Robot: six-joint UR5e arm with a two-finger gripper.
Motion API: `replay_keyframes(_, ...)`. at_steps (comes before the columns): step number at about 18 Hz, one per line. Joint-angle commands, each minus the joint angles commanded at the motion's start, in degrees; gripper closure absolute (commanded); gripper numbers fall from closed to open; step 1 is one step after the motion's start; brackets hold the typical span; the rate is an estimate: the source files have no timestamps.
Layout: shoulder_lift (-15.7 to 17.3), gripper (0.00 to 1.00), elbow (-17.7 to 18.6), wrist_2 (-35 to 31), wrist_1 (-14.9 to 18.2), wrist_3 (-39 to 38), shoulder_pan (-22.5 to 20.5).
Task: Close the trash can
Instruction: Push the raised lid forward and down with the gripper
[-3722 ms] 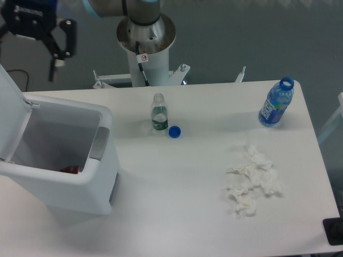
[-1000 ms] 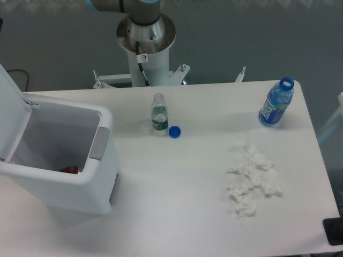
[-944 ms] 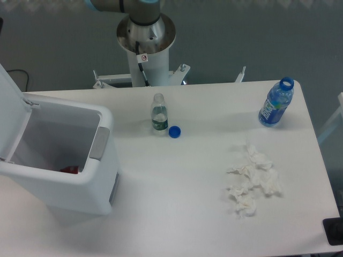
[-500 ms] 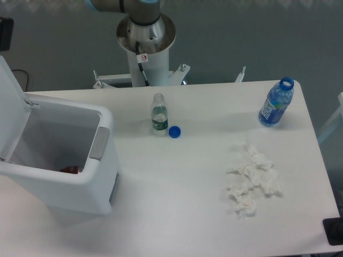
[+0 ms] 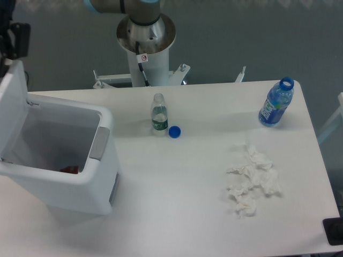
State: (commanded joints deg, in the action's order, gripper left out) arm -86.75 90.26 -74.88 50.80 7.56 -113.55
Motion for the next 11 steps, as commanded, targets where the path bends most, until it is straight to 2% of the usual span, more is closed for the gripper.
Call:
replay_keyframes(5,-2.1,0.00,0.1,-0.3,-0.1,1.1,-1.9)
replay_keyframes(9,-2.5,0.00,0.0,-0.2,0.0,3.5,-4.7)
replay_keyframes(11,-4.0,0.00,-0.1,-0.3,-0.1,4.7,-5.4)
